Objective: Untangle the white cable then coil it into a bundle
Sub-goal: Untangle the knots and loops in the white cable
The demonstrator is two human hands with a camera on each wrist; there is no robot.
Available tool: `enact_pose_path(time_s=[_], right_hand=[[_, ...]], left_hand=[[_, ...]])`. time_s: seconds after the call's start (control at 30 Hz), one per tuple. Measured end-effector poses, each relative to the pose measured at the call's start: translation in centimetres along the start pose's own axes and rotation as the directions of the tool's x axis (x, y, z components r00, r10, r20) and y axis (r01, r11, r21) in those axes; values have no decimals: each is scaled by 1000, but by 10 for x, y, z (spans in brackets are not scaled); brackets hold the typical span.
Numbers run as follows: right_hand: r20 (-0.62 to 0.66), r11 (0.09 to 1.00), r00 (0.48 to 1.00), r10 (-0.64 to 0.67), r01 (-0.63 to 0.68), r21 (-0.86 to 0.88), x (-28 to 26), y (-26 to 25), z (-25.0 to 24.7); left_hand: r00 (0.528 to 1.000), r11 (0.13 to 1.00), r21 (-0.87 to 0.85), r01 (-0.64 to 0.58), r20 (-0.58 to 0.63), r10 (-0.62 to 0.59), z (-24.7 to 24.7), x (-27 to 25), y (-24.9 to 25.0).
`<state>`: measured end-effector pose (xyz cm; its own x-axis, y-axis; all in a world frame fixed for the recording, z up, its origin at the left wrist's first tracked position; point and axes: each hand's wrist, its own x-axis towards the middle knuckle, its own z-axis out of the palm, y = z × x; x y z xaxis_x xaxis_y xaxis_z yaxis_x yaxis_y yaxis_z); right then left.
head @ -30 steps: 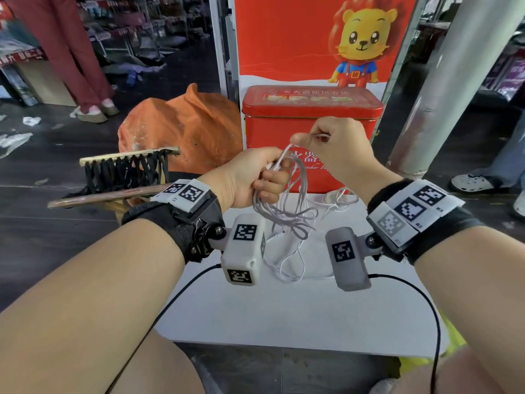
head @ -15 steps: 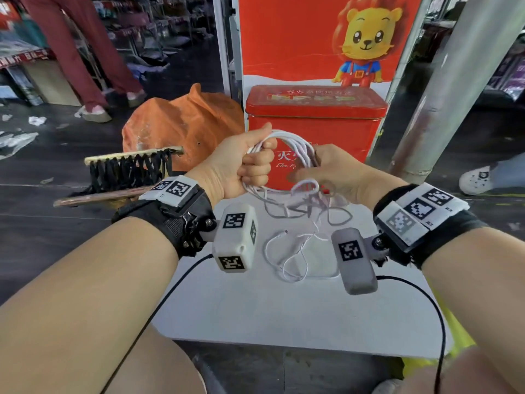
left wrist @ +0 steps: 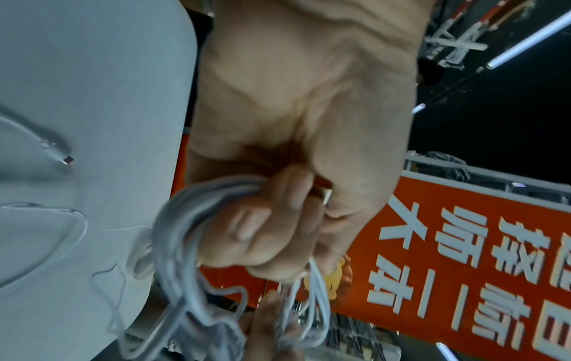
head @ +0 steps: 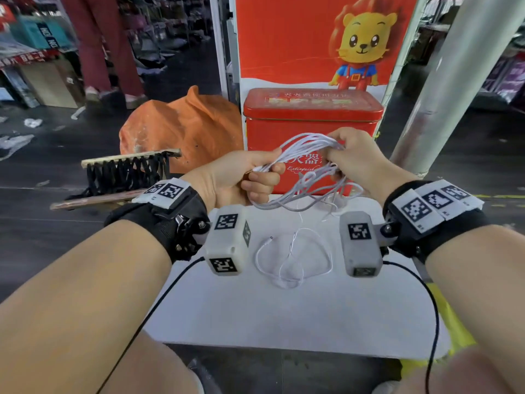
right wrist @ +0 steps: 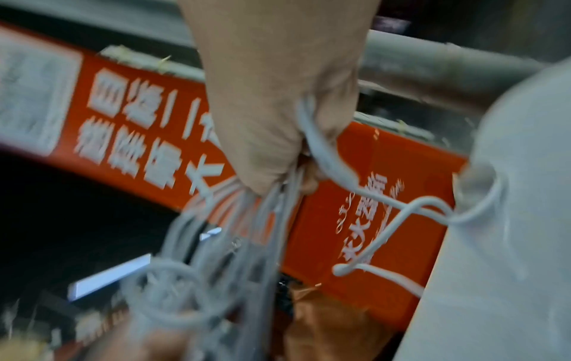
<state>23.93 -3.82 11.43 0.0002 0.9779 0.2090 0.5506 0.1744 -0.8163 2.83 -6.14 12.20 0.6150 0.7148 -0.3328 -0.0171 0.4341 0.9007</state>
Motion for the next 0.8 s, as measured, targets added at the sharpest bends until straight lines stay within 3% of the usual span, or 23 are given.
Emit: enact_pose_path(time_s=[0.13, 0.23, 0.37, 0.5, 0.6, 0.63, 0.67, 0.73, 0.8], right_hand=[[25, 922, 983, -183, 180, -342, -2, 4, 0], [148, 810, 974, -173, 226, -541, -5, 3, 3], [233, 674, 961, -146, 269, -688, -6, 0, 12], [229, 681, 955, -190, 296, -670, -2, -2, 14], [161, 896, 985, -53, 118, -429, 2, -3, 11], [139, 973, 989, 47, -14, -230, 3, -2, 10], [148, 986, 975, 164, -165, -4, 3, -2, 10], [280, 857, 911, 304, -389, 338, -1, -1, 12], [353, 714, 905, 238, -409, 568, -3, 0, 17]], left_hand=[[998, 1000, -4, 20, 54, -20, 1, -2, 2], [996, 999, 27, 31, 79, -33, 4, -5, 4], [997, 992, 116, 56, -65, -49, 4, -7, -1], [966, 973, 229, -14, -248, 72, -8, 4, -6], [929, 974, 178, -136, -319, 188, -9, 7, -7], [921, 974, 149, -171, -327, 212, -8, 8, -7], [915, 972, 114, -205, -330, 231, -8, 8, -6], [906, 963, 52, -265, -330, 267, -7, 11, -5], [896, 953, 15, -301, -339, 288, -5, 14, -6]])
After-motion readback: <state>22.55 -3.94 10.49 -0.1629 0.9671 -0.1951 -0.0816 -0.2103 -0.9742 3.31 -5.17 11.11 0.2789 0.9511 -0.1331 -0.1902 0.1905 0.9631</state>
